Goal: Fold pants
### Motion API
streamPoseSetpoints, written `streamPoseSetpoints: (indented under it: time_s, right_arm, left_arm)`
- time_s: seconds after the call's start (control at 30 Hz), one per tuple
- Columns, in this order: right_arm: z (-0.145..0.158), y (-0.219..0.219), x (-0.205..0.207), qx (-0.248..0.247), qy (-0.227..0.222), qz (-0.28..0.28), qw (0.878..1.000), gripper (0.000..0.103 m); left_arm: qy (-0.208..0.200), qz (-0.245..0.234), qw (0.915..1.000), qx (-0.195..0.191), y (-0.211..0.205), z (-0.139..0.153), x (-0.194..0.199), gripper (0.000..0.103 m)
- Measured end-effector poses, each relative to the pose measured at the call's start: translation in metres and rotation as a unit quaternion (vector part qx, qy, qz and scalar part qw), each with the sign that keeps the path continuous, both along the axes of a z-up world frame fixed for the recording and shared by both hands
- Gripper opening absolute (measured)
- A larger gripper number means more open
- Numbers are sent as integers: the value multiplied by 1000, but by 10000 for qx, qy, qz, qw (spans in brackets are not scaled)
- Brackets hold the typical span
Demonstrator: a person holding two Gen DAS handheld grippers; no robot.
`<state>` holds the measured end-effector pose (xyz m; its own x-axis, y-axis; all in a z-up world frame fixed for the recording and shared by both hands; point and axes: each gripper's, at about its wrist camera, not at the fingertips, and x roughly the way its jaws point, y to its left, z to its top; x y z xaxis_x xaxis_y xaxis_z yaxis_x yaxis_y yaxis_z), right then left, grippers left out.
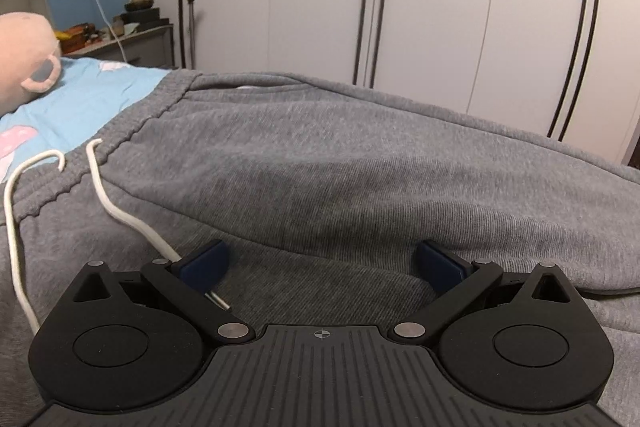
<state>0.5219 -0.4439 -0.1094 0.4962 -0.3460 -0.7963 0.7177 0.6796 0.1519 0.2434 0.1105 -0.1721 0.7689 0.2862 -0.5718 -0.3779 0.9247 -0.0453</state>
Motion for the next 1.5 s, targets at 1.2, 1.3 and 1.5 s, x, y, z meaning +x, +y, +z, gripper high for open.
streamPoseSetpoints:
  time_s: [1.2, 1.3, 1.5]
  right_arm:
    - [-43, -12, -450, 516, -1734, -132, 9834, 7]
    - [-41, -9, -449, 385, -1700, -87, 9847, 7]
    - [-26, -25, -455, 742, -1950, -341, 9774, 50]
  left_arm:
    - [1404, -24, 9832, -1169, 96, 67, 178, 103]
    - [1454, -28, 9826, -1152, 97, 63, 191, 101]
    - [1572, 124, 9802, -1197, 106, 50, 210, 72]
